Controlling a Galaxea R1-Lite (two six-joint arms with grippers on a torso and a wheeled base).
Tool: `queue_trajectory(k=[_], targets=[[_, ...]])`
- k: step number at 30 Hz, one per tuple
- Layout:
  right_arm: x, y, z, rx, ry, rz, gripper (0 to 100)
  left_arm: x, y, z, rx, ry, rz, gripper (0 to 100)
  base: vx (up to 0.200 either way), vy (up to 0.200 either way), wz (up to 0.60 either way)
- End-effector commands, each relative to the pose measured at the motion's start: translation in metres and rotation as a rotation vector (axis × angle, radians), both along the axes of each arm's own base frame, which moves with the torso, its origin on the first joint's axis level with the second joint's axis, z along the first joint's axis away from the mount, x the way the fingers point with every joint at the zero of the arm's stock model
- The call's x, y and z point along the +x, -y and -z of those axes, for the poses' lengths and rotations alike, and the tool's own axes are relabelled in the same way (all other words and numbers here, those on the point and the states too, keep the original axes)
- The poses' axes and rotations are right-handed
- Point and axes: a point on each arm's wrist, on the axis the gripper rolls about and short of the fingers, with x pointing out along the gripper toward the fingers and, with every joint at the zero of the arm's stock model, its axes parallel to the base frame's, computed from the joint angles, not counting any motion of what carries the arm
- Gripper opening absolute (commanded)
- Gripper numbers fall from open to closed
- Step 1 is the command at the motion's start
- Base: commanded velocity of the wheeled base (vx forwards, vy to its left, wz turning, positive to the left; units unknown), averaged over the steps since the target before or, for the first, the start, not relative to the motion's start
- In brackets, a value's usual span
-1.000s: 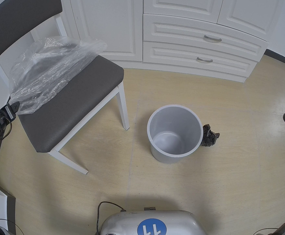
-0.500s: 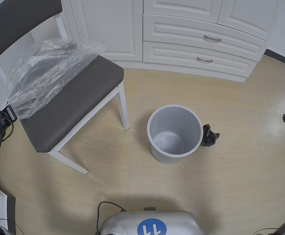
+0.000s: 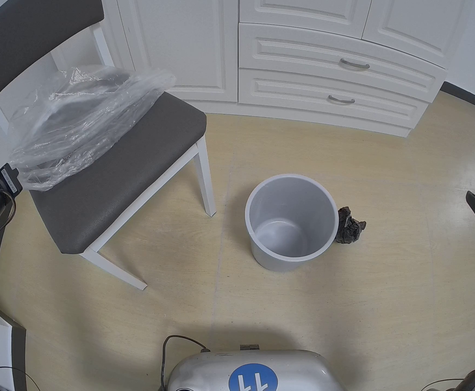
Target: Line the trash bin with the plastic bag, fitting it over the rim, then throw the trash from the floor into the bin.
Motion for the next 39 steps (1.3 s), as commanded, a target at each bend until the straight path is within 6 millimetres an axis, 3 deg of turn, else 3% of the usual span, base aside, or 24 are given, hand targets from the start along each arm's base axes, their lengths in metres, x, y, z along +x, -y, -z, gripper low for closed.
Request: queue_trajectory(k=[1, 5, 16, 17, 19, 24, 29, 39], targets=[[0.006, -0.016, -0.002, 0.019, 0.014, 0.004, 100, -0.059, 0.041, -0.028, 0.014, 0.101, 0.160, 0, 0.000, 0.000, 0.00], [0.011, -0.022, 0.003, 0.015, 0.008, 0.015, 100, -0.078, 0.058, -0.034, 0.003, 0.080, 0.277, 0, 0.000, 0.000, 0.00], [0.018, -0.027, 0.009, 0.014, -0.034, 0.007, 100, -0.082, 0.081, -0.055, -0.054, 0.154, 0.448, 0, 0.000, 0.000, 0.00], [0.024, -0.033, 0.012, 0.032, -0.060, -0.017, 100, -0.090, 0.086, -0.059, -0.053, 0.176, 0.494, 0, 0.000, 0.000, 0.00], [0.026, -0.035, 0.012, 0.042, -0.069, -0.023, 100, -0.093, 0.087, -0.060, -0.053, 0.185, 0.509, 0, 0.000, 0.000, 0.00], [0.037, -0.051, 0.021, 0.078, -0.146, -0.079, 100, -0.127, 0.091, -0.070, -0.072, 0.273, 0.639, 0, 0.000, 0.000, 0.00], [0.035, -0.060, 0.026, 0.090, -0.177, -0.138, 100, -0.155, 0.088, -0.073, -0.057, 0.298, 0.751, 0, 0.000, 0.000, 0.00], [0.037, -0.071, 0.040, 0.082, -0.248, -0.208, 100, -0.174, 0.086, -0.059, 0.008, 0.206, 0.927, 0, 0.000, 0.000, 0.00]])
